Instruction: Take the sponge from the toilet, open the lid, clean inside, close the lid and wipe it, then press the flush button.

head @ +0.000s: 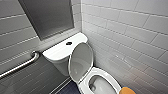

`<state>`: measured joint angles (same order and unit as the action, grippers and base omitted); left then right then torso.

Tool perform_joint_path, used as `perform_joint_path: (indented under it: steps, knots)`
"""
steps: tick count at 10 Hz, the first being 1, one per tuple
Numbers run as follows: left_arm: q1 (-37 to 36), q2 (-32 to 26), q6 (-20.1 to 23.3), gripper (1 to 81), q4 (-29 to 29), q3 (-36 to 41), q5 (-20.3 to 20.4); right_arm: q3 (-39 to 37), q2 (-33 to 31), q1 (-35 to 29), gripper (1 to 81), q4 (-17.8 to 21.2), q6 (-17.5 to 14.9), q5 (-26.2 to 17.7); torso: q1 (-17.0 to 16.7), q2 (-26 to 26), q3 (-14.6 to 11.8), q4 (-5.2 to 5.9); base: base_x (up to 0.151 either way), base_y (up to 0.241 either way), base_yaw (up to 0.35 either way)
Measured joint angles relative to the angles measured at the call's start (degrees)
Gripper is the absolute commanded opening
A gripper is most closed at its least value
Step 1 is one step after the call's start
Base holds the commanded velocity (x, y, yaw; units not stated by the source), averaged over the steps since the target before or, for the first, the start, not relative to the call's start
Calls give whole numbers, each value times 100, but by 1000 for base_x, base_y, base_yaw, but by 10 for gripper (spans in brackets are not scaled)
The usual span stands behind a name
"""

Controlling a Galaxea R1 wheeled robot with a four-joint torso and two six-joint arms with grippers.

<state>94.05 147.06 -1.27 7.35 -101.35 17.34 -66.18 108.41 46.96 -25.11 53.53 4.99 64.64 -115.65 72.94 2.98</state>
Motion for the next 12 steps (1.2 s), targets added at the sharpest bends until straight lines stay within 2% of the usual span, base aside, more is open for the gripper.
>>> perform_joint_path:
  steps: [3, 6, 9, 12]
  knots:
    - [-20, 55, -2, 811, 0, -22, -9, 190, 178, -755, 10, 0, -6, -151, 0, 0, 0, 0, 0, 0, 0]
    - [-20, 57, -2, 811, 0, -146, -11, -118, 1235, -1367, 10, -21, 7, -781, 0, 0, 0, 0, 0, 0, 0]
    - [-22, 55, -7, 811, 0, -188, -13, -940, 2530, -1708, 10, -21, 13, -1247, 0, 0, 0, 0, 0, 0, 0]
    - [-22, 52, -7, 811, 0, -188, -20, -2099, 3618, -1869, 10, -21, 13, -1465, 0, 0, 2, 0, 0, 0, 0]
